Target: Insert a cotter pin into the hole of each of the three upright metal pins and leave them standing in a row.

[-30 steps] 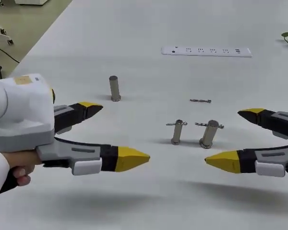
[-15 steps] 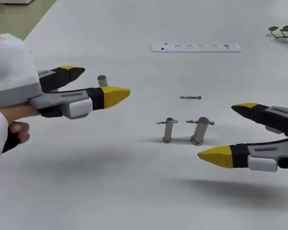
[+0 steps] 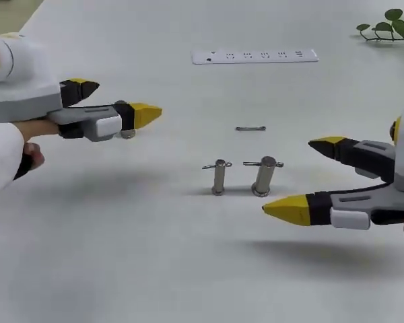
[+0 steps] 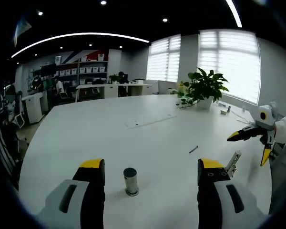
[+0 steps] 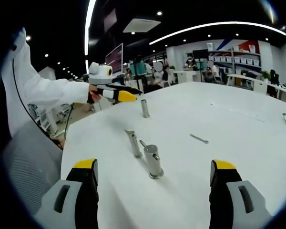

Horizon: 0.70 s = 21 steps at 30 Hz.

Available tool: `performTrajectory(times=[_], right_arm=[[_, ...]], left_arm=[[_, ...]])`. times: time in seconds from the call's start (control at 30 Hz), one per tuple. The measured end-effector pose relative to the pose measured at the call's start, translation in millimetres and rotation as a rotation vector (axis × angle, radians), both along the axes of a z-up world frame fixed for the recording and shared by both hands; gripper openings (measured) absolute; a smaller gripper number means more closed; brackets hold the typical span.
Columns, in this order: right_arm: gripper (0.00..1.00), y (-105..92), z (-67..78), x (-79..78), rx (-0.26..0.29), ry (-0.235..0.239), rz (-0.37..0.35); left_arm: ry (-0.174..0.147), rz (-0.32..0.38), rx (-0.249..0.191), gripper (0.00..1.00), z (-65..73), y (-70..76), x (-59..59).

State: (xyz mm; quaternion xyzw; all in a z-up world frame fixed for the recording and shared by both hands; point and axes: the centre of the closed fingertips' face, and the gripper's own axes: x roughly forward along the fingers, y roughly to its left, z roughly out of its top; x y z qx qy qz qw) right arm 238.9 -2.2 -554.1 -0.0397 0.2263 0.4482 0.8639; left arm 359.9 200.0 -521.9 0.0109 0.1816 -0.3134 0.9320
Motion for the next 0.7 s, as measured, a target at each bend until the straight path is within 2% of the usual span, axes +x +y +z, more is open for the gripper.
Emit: performTrajectory(times=[0.33, 0.4, 0.5, 0.7], right_arm=[[0.95, -2.6, -8.0, 1.4, -0.003, 0.021, -0.009], [0.95, -3.0, -8.6, 1.1, -0.004, 0.022, -0.010], [0.95, -4.3, -10.4, 0.2, -0.009, 0.030, -0.011], [0.95, -7.5, -13.4, -1.5, -0.012, 0.043, -0.018]], left_arm=[[0.048, 0.005, 0.037, 0.68, -25.2, 4.6, 11.0], [0.069, 0.006, 0.033, 0.68, -30.9, 5.2, 12.8], [0.076, 0.000, 0.056, 0.61, -37.7, 6.5, 14.7], [0.083, -0.003, 0.062, 0.46, -42.5, 6.6, 16.5]])
